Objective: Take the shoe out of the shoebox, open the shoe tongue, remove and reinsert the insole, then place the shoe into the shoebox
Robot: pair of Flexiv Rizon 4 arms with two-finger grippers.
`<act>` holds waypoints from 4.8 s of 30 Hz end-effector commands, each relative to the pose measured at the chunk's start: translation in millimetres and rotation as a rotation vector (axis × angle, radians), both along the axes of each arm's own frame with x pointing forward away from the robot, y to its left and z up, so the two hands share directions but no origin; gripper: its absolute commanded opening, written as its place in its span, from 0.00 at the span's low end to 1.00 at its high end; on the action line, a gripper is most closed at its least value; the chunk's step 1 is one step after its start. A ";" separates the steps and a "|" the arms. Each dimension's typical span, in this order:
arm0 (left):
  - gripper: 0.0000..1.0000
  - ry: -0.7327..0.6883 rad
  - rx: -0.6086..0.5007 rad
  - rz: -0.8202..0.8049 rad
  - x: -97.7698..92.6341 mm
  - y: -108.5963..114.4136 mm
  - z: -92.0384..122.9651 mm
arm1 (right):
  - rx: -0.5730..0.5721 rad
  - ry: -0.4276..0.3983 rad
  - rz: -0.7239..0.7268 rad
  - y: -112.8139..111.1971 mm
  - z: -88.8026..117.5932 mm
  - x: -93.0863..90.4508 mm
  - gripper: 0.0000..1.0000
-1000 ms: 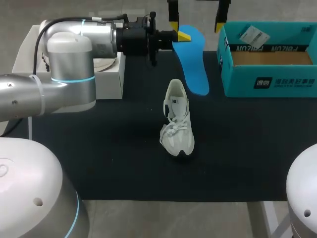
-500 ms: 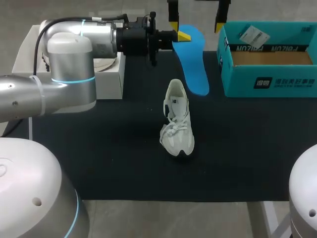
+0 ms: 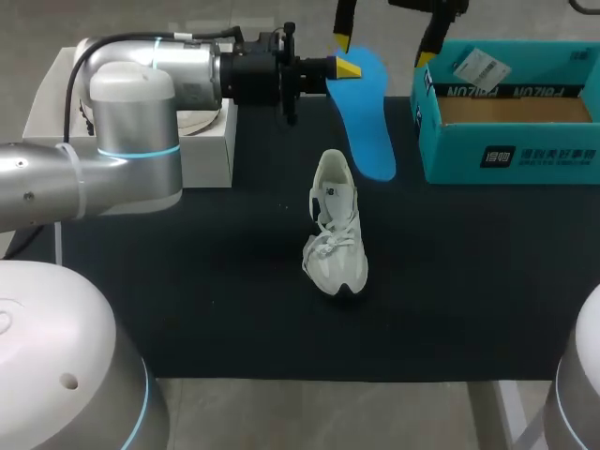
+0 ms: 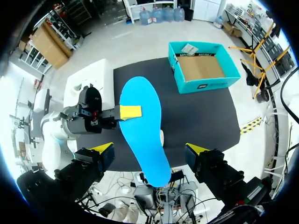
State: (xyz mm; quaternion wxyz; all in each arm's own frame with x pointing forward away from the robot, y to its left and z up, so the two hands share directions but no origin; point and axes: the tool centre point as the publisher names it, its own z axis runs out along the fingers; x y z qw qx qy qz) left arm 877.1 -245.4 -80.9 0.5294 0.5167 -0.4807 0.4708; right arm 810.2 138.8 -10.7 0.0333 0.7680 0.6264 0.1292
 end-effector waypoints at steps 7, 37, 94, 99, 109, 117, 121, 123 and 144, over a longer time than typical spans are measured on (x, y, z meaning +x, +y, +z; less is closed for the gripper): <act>0.00 0.000 0.002 0.003 -1.2 0.0 0.3 | 0.704 -0.266 0.035 -49.4 -19.7 -10.5 1.00; 0.00 0.000 0.002 0.003 -1.2 0.0 0.3 | 1.186 -0.292 0.241 -73.8 -29.5 -2.2 1.00; 0.00 -1.380 -0.002 0.257 2.5 -6.5 3.4 | 1.349 -0.119 0.434 -96.2 -62.8 39.1 1.00; 0.00 -1.398 -0.003 0.261 2.5 -6.5 3.4 | 1.349 -0.119 0.434 -96.2 -62.8 39.1 1.00; 0.00 -1.588 -0.074 0.250 3.0 -7.3 -1.0 | 1.349 -0.119 0.434 -96.2 -62.8 39.1 1.00; 0.00 -2.043 -0.450 0.210 15.0 -6.0 -12.1 | 1.349 -0.119 0.434 -96.2 -62.8 39.1 1.00; 0.00 -2.162 -0.523 0.159 20.3 -4.4 -7.4 | 1.349 -0.119 0.434 -96.2 -62.8 39.1 1.00; 0.00 -2.220 -0.564 0.121 19.8 -3.8 -3.1 | 1.349 -0.119 0.434 -96.2 -62.8 39.1 1.00; 0.00 -2.752 -0.913 -0.261 15.7 1.4 1.7 | 1.349 -0.119 0.434 -96.2 -62.8 39.1 1.00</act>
